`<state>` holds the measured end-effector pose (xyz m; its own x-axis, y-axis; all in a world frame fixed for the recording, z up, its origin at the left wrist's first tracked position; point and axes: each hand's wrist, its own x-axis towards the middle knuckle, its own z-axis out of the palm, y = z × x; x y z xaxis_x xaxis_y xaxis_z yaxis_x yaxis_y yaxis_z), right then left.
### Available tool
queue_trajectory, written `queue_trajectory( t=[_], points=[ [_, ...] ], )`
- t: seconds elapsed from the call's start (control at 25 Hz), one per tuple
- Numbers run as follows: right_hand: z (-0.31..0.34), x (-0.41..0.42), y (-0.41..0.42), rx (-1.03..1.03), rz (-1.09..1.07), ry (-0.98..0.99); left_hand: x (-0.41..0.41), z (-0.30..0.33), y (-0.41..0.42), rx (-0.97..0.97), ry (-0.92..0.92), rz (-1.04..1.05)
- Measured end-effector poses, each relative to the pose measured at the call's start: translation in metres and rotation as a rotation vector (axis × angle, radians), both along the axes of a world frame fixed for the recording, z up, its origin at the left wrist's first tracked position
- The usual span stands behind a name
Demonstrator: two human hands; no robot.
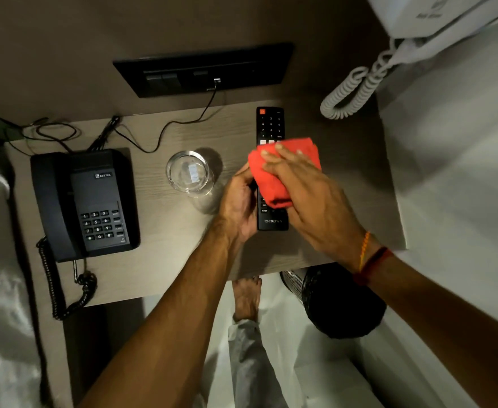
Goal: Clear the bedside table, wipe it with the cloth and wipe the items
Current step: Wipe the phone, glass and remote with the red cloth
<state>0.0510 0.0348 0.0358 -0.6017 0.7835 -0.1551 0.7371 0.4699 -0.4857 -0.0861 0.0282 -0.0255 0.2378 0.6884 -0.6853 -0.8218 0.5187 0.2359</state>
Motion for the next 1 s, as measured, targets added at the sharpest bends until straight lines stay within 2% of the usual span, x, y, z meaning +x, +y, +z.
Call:
queue_trajectory(
  t=[0.08, 0.12, 0.16, 0.24, 0.28, 0.36, 0.52, 0.6, 0.72, 1.0],
  points=[
    [-0.002, 0.018, -0.015, -0.085, 0.025, 0.058, 0.002, -0.006, -0.003, -0.028, 0.14, -0.02],
    [-0.002, 0.023, -0.019, -0.176, -0.054, 0.129, 0.005, -0.011, -0.005, -0.04, 0.251, -0.035],
    [-0.003, 0.026, -0.02, -0.292, -0.212, 0.25, 0.008, -0.015, -0.006, -0.045, 0.363, -0.041],
    [-0.015, 0.027, -0.012, -0.54, -0.677, 0.535, 0.017, -0.025, -0.008, -0.032, 0.525, -0.027],
    [-0.023, 0.027, -0.004, -0.643, -0.887, 0.603, 0.02, -0.029, -0.007, -0.027, 0.608, -0.026],
    [-0.04, 0.032, 0.015, -0.861, -1.064, 0.57, 0.024, -0.036, -0.005, -0.039, 0.776, -0.06],
    [-0.059, 0.035, 0.035, -1.336, -1.036, 0.405, 0.029, -0.047, 0.005, -0.101, 0.921, -0.04],
    [-0.07, 0.034, 0.04, -1.356, -0.963, 0.329, 0.033, -0.054, 0.011, -0.153, 0.978, -0.043],
    [-0.082, 0.032, 0.044, -1.316, -0.951, 0.371, 0.036, -0.06, 0.017, -0.194, 1.083, -0.085],
    [-0.084, 0.03, 0.045, -1.151, -0.958, 0.405, 0.03, -0.058, 0.018, -0.132, 1.394, -0.294]
  ],
)
